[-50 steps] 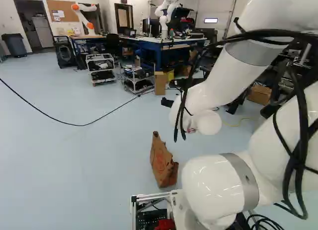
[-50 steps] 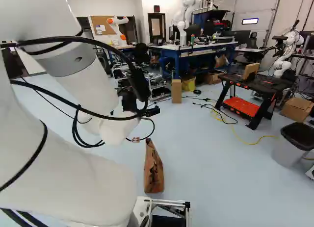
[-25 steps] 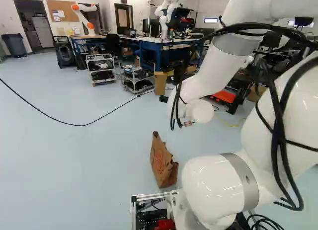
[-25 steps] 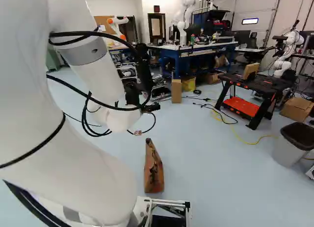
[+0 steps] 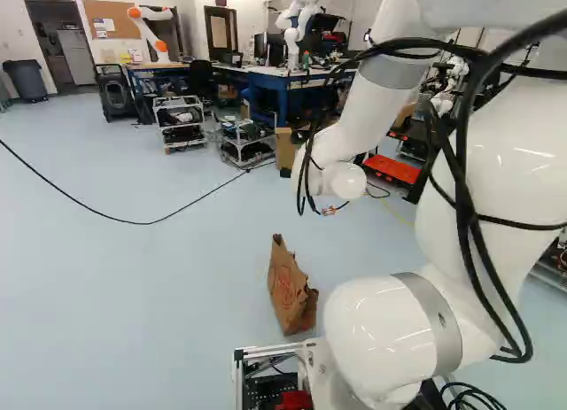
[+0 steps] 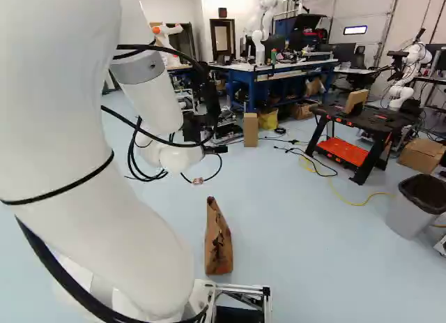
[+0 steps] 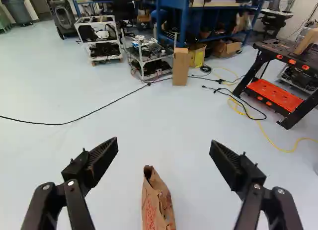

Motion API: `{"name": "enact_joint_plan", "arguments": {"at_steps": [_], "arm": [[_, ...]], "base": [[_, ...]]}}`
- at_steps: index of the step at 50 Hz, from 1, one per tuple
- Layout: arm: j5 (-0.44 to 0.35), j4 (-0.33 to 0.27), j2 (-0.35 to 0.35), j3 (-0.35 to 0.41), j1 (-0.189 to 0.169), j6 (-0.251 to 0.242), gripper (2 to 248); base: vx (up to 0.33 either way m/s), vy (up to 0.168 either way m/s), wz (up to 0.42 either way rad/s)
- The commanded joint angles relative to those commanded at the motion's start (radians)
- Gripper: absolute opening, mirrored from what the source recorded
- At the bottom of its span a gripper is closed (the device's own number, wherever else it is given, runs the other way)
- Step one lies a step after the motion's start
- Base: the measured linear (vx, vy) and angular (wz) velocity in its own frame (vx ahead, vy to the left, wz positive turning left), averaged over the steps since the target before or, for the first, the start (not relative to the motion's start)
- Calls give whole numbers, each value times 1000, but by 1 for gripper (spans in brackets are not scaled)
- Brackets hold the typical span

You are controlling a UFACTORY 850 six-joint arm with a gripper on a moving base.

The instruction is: Pick up the grocery bag from the ground

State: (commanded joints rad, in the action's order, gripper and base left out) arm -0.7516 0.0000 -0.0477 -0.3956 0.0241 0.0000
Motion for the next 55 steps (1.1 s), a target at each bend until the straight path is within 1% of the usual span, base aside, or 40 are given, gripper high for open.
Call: {"name": "enact_joint_plan", "arguments": {"at_steps": [11,20,30,46,55], "arm": [[46,0,-55,-59,12,0,247],[107,0,-98,-107,25,0,247],[196,0,-147,-159,43,0,247],[349,0,-260,-253,72,0,247],[440,0,-316,-296,81,0,247]], "base": [[0,0,0],[0,0,0],[0,0,0],[0,0,0],[0,0,0]]}}
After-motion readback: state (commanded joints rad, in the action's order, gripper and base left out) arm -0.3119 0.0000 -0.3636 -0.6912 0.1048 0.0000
